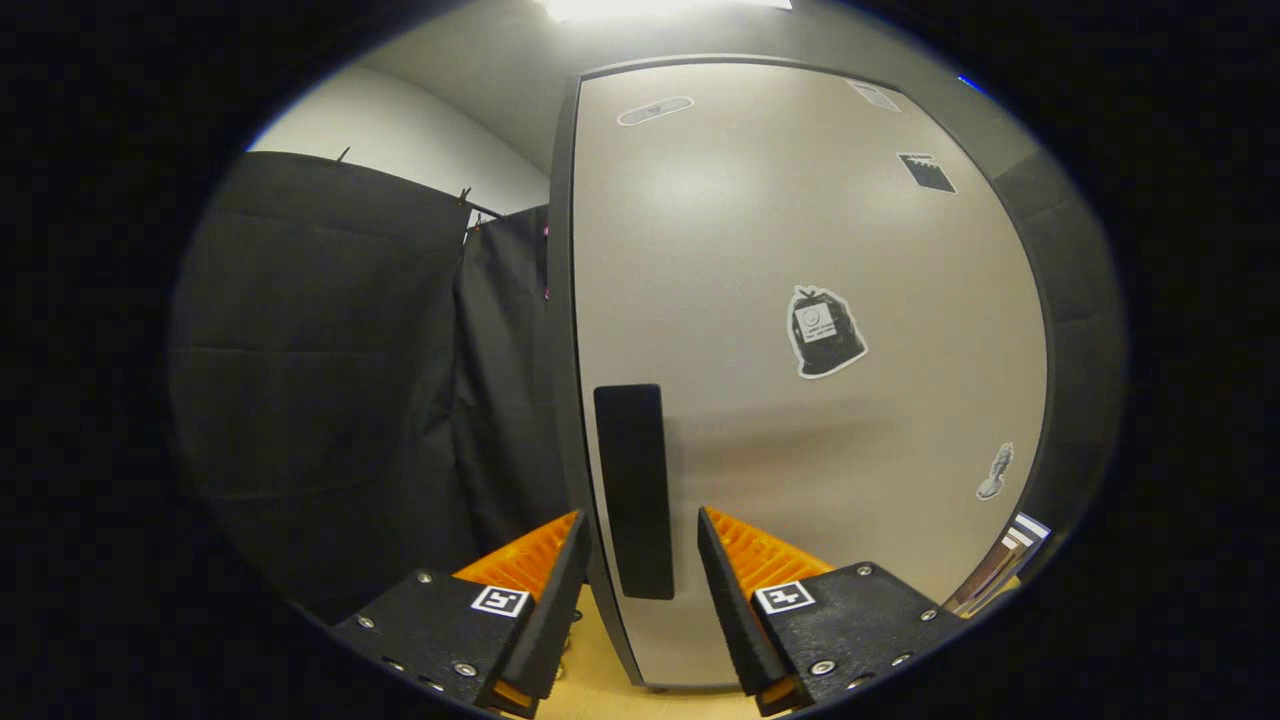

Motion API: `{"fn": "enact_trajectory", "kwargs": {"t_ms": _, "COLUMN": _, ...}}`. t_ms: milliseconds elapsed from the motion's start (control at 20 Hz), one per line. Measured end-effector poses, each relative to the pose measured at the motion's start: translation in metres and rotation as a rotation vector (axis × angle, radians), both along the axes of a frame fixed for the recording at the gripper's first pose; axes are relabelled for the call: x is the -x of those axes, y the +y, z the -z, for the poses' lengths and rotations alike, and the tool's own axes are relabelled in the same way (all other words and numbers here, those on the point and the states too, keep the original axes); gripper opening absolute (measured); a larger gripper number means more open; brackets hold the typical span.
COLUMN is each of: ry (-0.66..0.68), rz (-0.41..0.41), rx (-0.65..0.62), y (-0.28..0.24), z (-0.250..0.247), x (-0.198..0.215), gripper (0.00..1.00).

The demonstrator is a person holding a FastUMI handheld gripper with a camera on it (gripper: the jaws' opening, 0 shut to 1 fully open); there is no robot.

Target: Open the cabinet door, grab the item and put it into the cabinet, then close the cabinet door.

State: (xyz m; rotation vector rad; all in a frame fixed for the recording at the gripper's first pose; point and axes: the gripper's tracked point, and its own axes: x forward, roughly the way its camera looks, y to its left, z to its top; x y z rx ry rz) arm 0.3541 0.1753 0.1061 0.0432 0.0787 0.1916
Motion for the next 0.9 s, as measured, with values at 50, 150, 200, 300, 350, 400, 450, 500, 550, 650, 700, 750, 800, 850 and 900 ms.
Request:
{"fn": "enact_trajectory", "kwargs": {"t_ms": 50, "ry": 0.006, "rz": 0.008, "rx": -0.003, "y": 0.0, "z": 0.001, "x": -0.004, "gripper": 0.6}}
{"fn": "enact_trajectory", "kwargs": {"t_ms": 150, "ry": 0.017, "rz": 0.035, "rx": -0.011, "y": 0.0, "z": 0.002, "x": -0.012, "gripper": 0.5}}
{"fn": "enact_trajectory", "kwargs": {"t_ms": 200, "ry": 0.026, "rz": 0.041, "rx": -0.013, "y": 0.0, "z": 0.004, "x": -0.014, "gripper": 0.44}}
{"fn": "enact_trajectory", "kwargs": {"t_ms": 300, "ry": 0.021, "rz": 0.051, "rx": 0.012, "y": -0.001, "z": 0.004, "x": -0.014, "gripper": 0.36}}
{"fn": "enact_trajectory", "kwargs": {"t_ms": 350, "ry": 0.014, "rz": 0.054, "rx": 0.026, "y": -0.001, "z": 0.003, "x": -0.013, "gripper": 0.31}}
{"fn": "enact_trajectory", "kwargs": {"t_ms": 400, "ry": 0.019, "rz": 0.054, "rx": 0.034, "y": -0.001, "z": 0.004, "x": -0.013, "gripper": 0.28}}
{"fn": "enact_trajectory", "kwargs": {"t_ms": 450, "ry": 0.024, "rz": 0.05, "rx": 0.032, "y": -0.001, "z": 0.004, "x": -0.012, "gripper": 0.26}}
{"fn": "enact_trajectory", "kwargs": {"t_ms": 500, "ry": 0.029, "rz": 0.046, "rx": 0.03, "y": -0.001, "z": 0.003, "x": -0.011, "gripper": 0.24}}
{"fn": "enact_trajectory", "kwargs": {"t_ms": 550, "ry": 0.035, "rz": 0.04, "rx": 0.029, "y": -0.001, "z": 0.004, "x": -0.01, "gripper": 0.24}}
{"fn": "enact_trajectory", "kwargs": {"t_ms": 650, "ry": 0.044, "rz": 0.026, "rx": 0.034, "y": -0.001, "z": 0.003, "x": -0.005, "gripper": 0.24}}
{"fn": "enact_trajectory", "kwargs": {"t_ms": 700, "ry": 0.046, "rz": 0.017, "rx": 0.034, "y": -0.001, "z": 0.003, "x": -0.003, "gripper": 0.24}}
{"fn": "enact_trajectory", "kwargs": {"t_ms": 750, "ry": 0.049, "rz": 0.007, "rx": 0.03, "y": -0.001, "z": 0.002, "x": -0.001, "gripper": 0.24}}
{"fn": "enact_trajectory", "kwargs": {"t_ms": 800, "ry": 0.052, "rz": -0.002, "rx": 0.027, "y": -0.002, "z": 0.002, "x": 0.003, "gripper": 0.24}}
{"fn": "enact_trajectory", "kwargs": {"t_ms": 850, "ry": 0.049, "rz": -0.011, "rx": 0.026, "y": -0.002, "z": 0.001, "x": 0.005, "gripper": 0.24}}
{"fn": "enact_trajectory", "kwargs": {"t_ms": 900, "ry": 0.045, "rz": -0.021, "rx": 0.028, "y": -0.002, "z": 0.001, "x": 0.01, "gripper": 0.24}}
